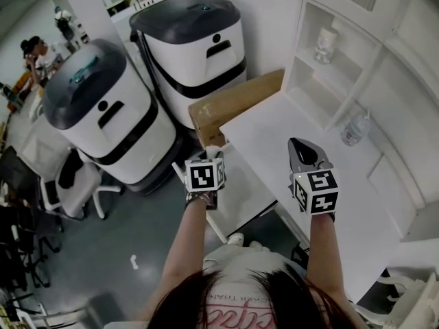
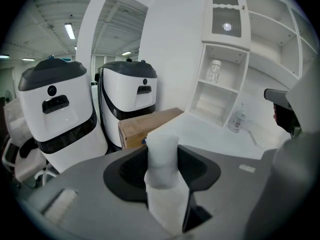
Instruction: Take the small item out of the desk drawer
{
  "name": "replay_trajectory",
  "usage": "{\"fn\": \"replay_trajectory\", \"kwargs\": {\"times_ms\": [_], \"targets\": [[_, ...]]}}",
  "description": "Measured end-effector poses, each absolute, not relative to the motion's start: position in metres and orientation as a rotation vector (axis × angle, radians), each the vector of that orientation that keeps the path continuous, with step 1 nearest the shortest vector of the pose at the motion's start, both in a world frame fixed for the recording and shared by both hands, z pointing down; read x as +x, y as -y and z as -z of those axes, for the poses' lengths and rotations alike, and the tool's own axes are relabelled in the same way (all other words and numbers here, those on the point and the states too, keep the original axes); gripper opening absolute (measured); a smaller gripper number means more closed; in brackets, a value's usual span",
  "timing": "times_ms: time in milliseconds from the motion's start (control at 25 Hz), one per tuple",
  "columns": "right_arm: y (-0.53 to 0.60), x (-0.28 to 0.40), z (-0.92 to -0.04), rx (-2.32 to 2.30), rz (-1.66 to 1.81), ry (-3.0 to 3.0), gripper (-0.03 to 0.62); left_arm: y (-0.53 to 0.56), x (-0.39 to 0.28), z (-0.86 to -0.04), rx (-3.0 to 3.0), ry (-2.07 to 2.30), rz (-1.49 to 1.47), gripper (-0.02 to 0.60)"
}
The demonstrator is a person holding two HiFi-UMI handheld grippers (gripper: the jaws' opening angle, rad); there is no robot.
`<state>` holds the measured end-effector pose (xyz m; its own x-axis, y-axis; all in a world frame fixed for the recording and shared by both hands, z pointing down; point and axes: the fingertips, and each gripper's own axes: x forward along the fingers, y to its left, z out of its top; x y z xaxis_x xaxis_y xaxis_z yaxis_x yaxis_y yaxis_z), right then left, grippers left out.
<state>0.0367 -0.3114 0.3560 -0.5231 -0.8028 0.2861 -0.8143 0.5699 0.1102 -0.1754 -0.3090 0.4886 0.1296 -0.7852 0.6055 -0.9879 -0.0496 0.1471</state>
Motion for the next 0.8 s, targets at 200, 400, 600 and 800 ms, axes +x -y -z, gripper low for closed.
{"fn": "replay_trajectory", "kwargs": {"times_ms": [200,400,600,800], "targets": [[0.312,0.038,-0.340,1.350,-0.014,2.517,0.002,0.313,-0.179,-0.453,1.945,1.762,-0.454,0.195],[0.311,0.041,-0.325,1.380,0.015,2.535,0.002,0.316,-0.178,-0.425,1.991,1.804,-0.396,0.195],[0.309,0.043,-0.314,1.390,0.040,2.556,0.001,0.317,-0.174,-0.397,2.052,1.829,-0.329,0.195],[0.308,0.046,-0.306,1.411,0.057,2.566,0.002,0.318,-0.171,-0.375,2.122,1.865,-0.299,0.195]]}}
